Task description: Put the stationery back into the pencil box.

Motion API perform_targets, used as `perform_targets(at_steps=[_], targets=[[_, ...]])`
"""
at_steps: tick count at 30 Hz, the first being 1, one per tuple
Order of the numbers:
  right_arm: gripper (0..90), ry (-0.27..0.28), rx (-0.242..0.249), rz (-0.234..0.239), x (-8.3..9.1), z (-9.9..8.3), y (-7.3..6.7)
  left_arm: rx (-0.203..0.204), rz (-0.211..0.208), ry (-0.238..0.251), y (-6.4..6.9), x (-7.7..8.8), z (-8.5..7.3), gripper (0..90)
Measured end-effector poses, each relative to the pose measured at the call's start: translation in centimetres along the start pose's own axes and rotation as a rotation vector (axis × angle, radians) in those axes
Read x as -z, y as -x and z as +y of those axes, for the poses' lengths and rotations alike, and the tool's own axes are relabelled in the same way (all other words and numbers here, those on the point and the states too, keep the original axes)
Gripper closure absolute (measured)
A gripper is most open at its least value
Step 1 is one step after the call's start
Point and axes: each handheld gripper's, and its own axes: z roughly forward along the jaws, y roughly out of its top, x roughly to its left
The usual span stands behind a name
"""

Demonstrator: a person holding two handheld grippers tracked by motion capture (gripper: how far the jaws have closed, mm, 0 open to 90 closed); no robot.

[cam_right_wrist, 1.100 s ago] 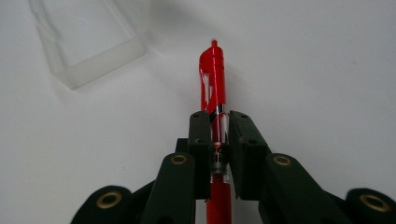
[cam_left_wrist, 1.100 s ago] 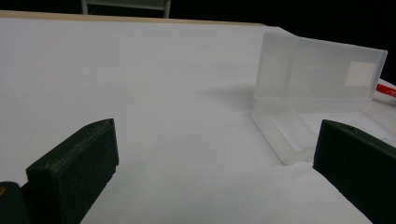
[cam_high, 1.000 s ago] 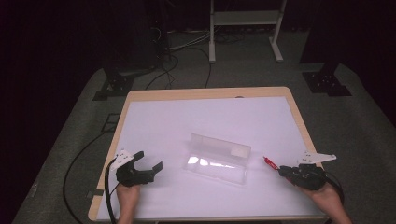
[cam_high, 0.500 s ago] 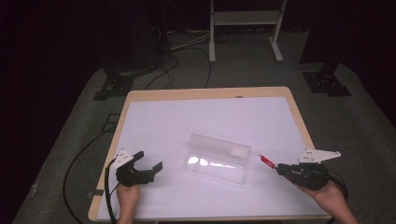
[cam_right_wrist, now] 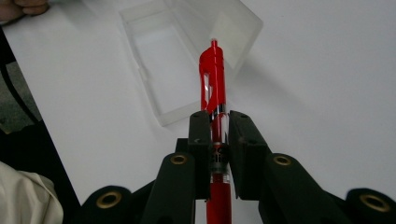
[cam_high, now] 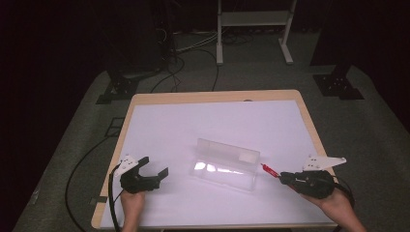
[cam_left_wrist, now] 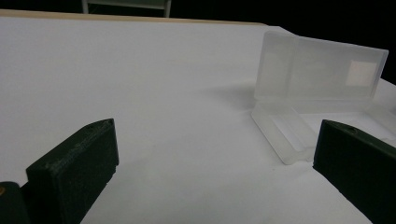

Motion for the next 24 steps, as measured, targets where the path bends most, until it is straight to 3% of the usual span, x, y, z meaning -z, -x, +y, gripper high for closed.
perform_targets(at_steps=[24], targets=[[79.2,-0.02,0.106,0.122,-4.0,3.0,-2.3,0.0,0.002,0.0,0.0,0.0,0.0,0.0]])
